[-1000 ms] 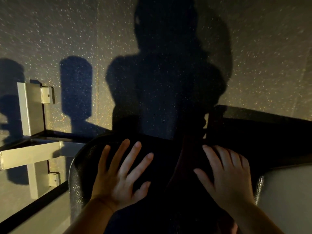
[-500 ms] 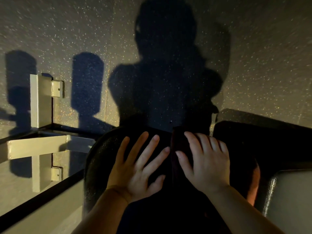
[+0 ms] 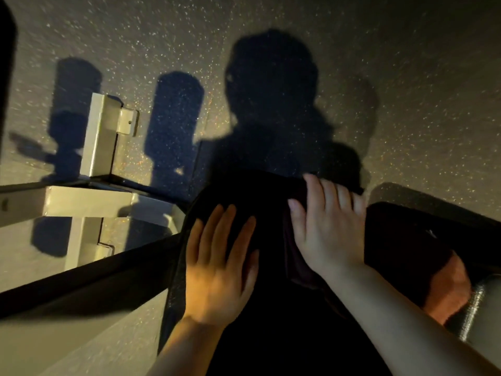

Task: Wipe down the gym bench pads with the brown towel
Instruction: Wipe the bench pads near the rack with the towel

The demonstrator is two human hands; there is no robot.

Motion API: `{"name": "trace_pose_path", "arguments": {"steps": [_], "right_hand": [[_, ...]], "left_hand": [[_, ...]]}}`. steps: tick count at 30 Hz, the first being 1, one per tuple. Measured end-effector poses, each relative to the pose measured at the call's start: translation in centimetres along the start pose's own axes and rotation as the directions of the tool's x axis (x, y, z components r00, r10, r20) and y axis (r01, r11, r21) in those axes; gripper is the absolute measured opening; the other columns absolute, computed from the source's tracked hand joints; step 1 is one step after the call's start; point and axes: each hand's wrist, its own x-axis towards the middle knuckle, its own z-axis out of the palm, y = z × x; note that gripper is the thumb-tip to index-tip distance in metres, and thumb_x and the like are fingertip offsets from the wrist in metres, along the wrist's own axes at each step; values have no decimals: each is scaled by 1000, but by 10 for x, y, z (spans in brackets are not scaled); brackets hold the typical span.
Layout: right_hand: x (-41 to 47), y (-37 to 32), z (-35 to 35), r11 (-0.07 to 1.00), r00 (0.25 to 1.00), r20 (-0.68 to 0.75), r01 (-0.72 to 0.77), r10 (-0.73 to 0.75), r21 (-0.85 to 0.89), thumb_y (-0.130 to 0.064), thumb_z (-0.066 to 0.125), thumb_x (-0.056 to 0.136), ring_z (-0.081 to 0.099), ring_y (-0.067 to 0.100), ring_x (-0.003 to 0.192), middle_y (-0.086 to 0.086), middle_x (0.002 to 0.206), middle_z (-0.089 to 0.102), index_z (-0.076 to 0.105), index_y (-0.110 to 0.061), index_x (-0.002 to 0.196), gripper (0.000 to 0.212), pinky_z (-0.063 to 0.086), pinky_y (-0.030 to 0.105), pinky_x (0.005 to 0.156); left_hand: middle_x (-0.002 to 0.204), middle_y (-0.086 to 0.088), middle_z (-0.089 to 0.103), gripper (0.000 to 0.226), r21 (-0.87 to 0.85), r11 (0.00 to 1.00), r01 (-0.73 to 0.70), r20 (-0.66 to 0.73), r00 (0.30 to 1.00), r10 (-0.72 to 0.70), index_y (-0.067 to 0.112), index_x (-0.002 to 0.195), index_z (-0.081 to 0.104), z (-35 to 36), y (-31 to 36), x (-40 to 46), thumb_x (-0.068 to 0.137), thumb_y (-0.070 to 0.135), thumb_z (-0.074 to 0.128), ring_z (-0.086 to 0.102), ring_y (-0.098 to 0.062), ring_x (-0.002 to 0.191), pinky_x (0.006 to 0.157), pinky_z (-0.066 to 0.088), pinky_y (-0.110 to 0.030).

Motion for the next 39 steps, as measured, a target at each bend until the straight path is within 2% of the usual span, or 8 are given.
{"name": "trace_pose_path", "arguments": {"steps": [4, 9, 15, 20, 25, 29, 35, 39], "right_hand": [[28, -47, 7, 977, 977, 15, 212, -213, 17, -42, 33, 95, 63, 35, 99, 15, 115, 66, 58, -7, 132, 57, 41, 45, 86], [42, -51, -8, 897, 891, 121, 442, -438, -9, -43, 33, 95, 67, 29, 101, 12, 110, 70, 48, -8, 136, 56, 52, 47, 90], [1, 11, -14, 990, 979, 162, 133, -125, -36, -48, 32, 97, 63, 37, 105, 17, 121, 63, 55, -4, 131, 61, 51, 50, 84], [27, -31, -9, 964, 963, 96, 257, -250, -64, -39, 45, 88, 65, 43, 90, 22, 102, 67, 66, 2, 108, 50, 54, 56, 76], [52, -71, 8, 741, 741, 129, 669, -659, -53, -43, 35, 90, 65, 39, 96, 10, 114, 67, 56, -23, 125, 45, 52, 56, 76], [67, -54, 4, 620, 599, 238, 784, -765, 20, -47, 32, 94, 63, 34, 104, 7, 124, 62, 44, -26, 136, 49, 54, 50, 78], [58, -28, 3, 844, 841, 96, 519, -532, 134, -50, 25, 103, 62, 39, 89, 16, 109, 62, 44, -16, 130, 47, 57, 47, 71], [61, -46, 0, 830, 822, 125, 555, -556, 47, -43, 33, 99, 66, 43, 83, 20, 103, 67, 61, -5, 119, 51, 58, 48, 69]], "left_hand": [[153, -7, 33, 48, 39, 998, 46, 119, 992, -50, 21, 144, 39, 0, -1, -38, 104, 44, 24, 22, -24, 146, 123, 7, -40], [151, -5, 35, 43, 57, 995, 86, 98, 991, -91, 22, 135, 45, 3, 1, -34, 99, 42, 33, 18, -20, 148, 123, 6, -39], [155, -4, 31, 51, 38, 995, 92, 103, 990, -95, 24, 146, 37, 4, -2, -35, 103, 47, 19, 4, -16, 153, 122, 6, -40], [152, -4, 36, 48, 22, 997, 71, 45, 996, -72, 23, 138, 46, 8, 0, -36, 101, 44, 25, 21, -22, 148, 123, 9, -40], [142, -3, 43, 40, -13, 995, 104, 10, 995, -104, 24, 125, 52, 10, -1, -39, 101, 44, 28, 35, -23, 142, 124, 11, -39], [141, -3, 43, 37, -29, 996, 90, -43, 995, -91, 24, 122, 53, 10, -1, -38, 100, 44, 30, 30, -22, 143, 123, 11, -39], [149, -2, 40, 38, -30, 996, 86, -74, 993, -88, 25, 126, 52, 10, 1, -36, 92, 41, 45, 28, -20, 145, 123, 13, -39], [147, -5, 42, 38, -56, 997, 52, -94, 994, -57, 23, 121, 55, 13, 0, -38, 86, 38, 53, 32, -23, 143, 122, 16, -39]]}}
